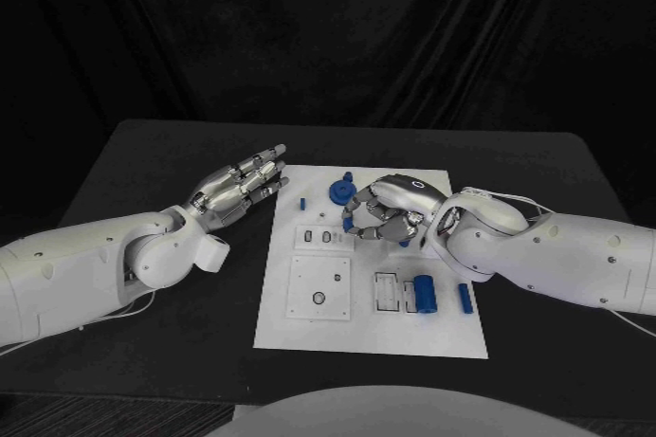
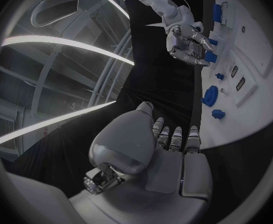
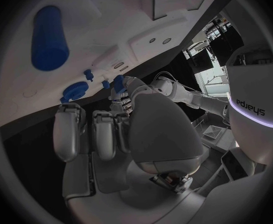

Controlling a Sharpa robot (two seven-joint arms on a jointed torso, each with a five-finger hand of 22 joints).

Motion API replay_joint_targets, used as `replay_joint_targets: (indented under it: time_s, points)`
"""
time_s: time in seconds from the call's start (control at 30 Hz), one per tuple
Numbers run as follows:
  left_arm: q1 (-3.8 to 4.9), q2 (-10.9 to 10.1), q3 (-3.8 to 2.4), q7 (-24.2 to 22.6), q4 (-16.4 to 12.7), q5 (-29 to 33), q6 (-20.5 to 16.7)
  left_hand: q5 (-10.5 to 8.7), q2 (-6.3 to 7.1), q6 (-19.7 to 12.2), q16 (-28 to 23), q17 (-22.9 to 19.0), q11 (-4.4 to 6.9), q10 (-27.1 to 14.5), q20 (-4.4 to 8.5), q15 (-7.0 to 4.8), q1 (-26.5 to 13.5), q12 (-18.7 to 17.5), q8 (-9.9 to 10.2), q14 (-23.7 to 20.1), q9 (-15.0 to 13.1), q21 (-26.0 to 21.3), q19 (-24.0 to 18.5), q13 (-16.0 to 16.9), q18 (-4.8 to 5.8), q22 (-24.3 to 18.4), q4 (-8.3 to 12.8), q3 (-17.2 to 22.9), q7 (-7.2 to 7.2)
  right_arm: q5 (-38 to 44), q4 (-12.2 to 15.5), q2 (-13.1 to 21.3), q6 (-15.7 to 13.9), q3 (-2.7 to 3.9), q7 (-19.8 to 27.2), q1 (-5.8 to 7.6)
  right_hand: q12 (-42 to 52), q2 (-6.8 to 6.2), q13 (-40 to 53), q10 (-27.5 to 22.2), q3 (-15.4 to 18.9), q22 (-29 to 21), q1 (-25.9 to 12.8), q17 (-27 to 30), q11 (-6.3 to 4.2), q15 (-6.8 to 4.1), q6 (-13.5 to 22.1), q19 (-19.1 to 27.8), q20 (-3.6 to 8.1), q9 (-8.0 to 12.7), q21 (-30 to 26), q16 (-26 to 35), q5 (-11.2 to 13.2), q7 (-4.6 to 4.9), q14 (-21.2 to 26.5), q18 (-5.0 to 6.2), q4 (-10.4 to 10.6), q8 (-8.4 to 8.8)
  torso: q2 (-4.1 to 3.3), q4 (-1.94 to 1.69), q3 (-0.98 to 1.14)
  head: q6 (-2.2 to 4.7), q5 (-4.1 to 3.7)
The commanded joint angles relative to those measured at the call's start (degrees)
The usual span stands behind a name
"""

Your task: Assemble the parts on the task board

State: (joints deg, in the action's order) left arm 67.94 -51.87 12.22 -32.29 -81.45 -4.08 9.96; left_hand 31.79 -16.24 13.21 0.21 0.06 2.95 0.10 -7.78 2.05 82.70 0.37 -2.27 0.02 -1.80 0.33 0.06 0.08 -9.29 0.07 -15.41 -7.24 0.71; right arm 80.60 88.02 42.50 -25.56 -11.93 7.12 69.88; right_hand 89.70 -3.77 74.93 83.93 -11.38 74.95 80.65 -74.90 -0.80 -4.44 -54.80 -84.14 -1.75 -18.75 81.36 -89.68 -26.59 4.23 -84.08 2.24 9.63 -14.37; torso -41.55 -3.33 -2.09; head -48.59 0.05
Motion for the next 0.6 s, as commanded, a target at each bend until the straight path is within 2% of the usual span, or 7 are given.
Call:
replay_joint_targets:
  time_s: [0.03,0.23,0.6]
  points:
    - [-0.07,0.2,-0.04,-0.5,0.1,-0.2,1.1,0.37,-0.06,0.1,-0.2,-0.1,-0.38,-0.1,-0.51,0.48,0.6,-0.4,-0.2,0.0,-0.1,-0.3,-0.1,-0.1,-0.57,-0.1,0.0,0.4,-0.28,-0.1,-0.3,-0.4,1.4,0.03,-2.0,-0.43,0.3,0.01,15.1,6.1,-0.1,12.0,-0.4,-15.1,0.4,0.45,-0.2,-1.0,-0.4,-4.3,-0.5,-0.3,-0.2,0.25,-5.9,0.03,-0.5,-0.56,-0.03,0.06,0.1,-0.13,0.14]
    - [-0.07,0.3,-0.04,-0.4,0.1,-0.2,1.2,0.37,-0.06,0.1,-0.2,-0.1,-0.38,-0.1,-0.51,0.48,0.6,-0.4,-0.2,0.0,-0.1,-0.3,-0.1,-0.1,-0.57,-0.1,0.0,0.4,-0.28,-0.1,-1.0,-1.2,1.5,0.03,-2.2,-0.85,0.3,-0.01,15.1,6.1,-0.1,12.0,-0.4,-15.1,0.47,0.51,-0.1,-1.0,-0.46,-4.3,-0.6,-0.3,-0.3,0.31,-5.9,0.06,-0.5,-0.5,0.0,0.16,0.03,-0.46,0.46]
    - [-0.07,0.5,-0.04,-0.2,0.3,-0.2,1.5,0.41,-0.09,0.1,-0.2,-0.1,-0.41,-0.1,-0.52,0.51,0.6,-0.4,-0.2,0.0,-0.1,-0.3,-0.1,-0.1,-0.55,-0.1,0.0,0.6,-0.31,0.4,-2.1,-2.2,2.2,0.03,-3.1,-1.4,0.3,-0.14,15.1,6.1,-0.3,11.9,-0.3,-15.1,0.59,0.68,0.1,-1.0,-0.66,-4.5,-0.7,-0.3,-0.4,0.46,-5.9,0.08,-1.0,-0.32,-0.02,0.05,0.16,-0.83,0.36]
